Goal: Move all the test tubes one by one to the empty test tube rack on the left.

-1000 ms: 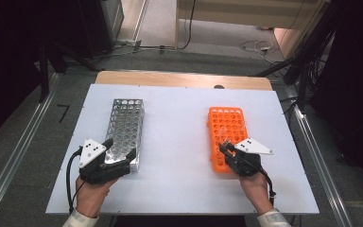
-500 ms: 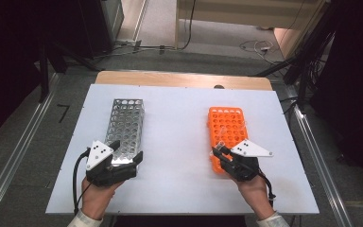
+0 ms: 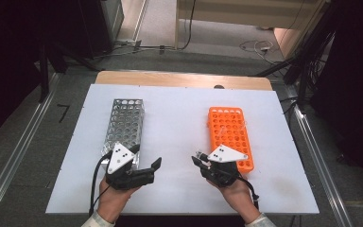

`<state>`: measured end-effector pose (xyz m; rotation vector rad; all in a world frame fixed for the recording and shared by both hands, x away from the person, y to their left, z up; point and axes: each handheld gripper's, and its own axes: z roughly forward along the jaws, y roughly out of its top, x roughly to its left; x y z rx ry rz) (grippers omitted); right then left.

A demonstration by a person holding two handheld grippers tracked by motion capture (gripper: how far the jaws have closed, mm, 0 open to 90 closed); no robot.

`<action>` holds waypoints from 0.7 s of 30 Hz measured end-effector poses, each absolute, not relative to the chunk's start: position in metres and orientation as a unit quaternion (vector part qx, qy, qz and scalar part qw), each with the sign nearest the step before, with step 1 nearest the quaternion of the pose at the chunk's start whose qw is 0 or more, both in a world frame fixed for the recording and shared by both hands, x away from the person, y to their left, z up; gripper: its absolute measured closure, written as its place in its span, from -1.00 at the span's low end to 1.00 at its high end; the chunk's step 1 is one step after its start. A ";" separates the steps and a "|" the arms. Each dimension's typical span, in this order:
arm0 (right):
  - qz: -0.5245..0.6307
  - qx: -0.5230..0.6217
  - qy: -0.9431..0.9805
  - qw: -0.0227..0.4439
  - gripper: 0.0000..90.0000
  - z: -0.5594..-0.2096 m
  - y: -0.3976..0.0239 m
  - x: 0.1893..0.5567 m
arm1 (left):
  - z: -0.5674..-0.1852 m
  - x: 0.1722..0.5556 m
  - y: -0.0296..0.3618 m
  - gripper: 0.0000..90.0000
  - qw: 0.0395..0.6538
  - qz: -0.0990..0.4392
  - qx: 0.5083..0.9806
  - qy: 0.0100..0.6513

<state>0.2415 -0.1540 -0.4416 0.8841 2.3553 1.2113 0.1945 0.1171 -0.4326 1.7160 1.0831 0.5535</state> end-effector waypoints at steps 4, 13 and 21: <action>0.420 0.301 0.840 0.165 0.62 -0.446 -0.142 0.241 | -0.434 0.195 0.104 -0.57 0.497 0.219 0.719 0.434; 0.420 0.279 0.850 0.151 0.62 -0.449 -0.114 0.242 | -0.433 0.201 0.087 -0.59 0.500 0.216 0.723 0.425; 0.420 0.271 0.854 0.142 0.62 -0.450 -0.104 0.241 | -0.433 0.205 0.082 -0.48 0.504 0.216 0.726 0.416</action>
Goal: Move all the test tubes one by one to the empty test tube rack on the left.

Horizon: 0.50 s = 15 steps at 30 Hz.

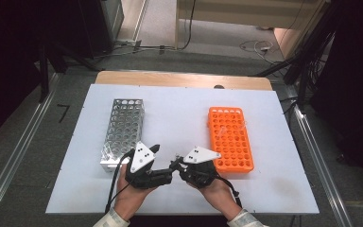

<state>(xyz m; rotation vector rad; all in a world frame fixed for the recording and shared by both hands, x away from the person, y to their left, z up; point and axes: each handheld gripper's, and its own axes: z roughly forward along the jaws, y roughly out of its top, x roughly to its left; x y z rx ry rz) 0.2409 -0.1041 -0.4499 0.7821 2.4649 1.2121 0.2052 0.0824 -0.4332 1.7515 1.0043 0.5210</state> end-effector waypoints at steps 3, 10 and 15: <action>0.421 0.272 0.854 0.141 0.62 -0.450 -0.103 0.241 | -0.435 0.206 0.080 -0.36 0.503 0.221 0.729 0.409; 0.421 0.271 0.855 0.135 0.62 -0.452 -0.101 0.241 | -0.435 0.207 0.076 0.21 0.507 0.217 0.740 0.385; 0.421 0.274 0.854 0.134 0.62 -0.452 -0.101 0.241 | -0.437 0.206 0.070 0.31 0.502 0.213 0.750 0.374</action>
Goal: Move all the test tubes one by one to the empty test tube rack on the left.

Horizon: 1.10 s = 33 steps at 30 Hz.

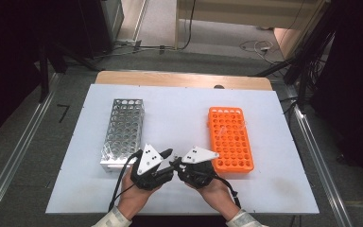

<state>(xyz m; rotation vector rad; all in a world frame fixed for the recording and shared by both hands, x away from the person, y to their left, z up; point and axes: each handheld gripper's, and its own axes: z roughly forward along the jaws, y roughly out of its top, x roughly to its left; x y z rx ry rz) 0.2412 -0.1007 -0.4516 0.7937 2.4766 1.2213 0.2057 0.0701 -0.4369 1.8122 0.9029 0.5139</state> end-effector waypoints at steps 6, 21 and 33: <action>0.424 0.275 0.853 0.132 0.62 -0.450 -0.102 0.242 | -0.437 0.206 0.067 0.55 0.499 0.217 0.753 0.370; 0.430 0.278 0.849 0.131 0.37 -0.447 -0.105 0.241 | -0.429 0.209 0.073 0.68 0.493 0.229 0.752 0.374; 0.435 0.291 0.842 0.129 -0.04 -0.444 -0.120 0.247 | -0.398 0.227 0.116 0.68 0.500 0.243 0.714 0.425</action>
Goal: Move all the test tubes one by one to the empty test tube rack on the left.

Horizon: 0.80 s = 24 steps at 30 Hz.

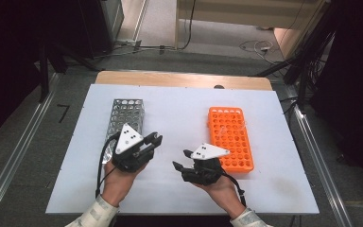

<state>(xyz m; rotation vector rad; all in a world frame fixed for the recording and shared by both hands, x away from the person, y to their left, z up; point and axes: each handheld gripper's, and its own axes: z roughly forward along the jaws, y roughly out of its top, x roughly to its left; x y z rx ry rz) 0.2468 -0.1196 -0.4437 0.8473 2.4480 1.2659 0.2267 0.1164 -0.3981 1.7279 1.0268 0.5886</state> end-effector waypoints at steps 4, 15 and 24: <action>0.437 0.295 0.840 0.129 -0.10 -0.443 -0.124 0.248 | -0.392 0.229 0.133 0.68 0.501 0.252 0.701 0.441; 0.435 0.308 0.837 0.125 -0.21 -0.443 -0.130 0.251 | -0.380 0.227 0.181 0.68 0.498 0.280 0.664 0.483; 0.437 0.313 0.834 0.126 -0.22 -0.443 -0.134 0.253 | -0.380 0.219 0.218 0.68 0.482 0.305 0.639 0.517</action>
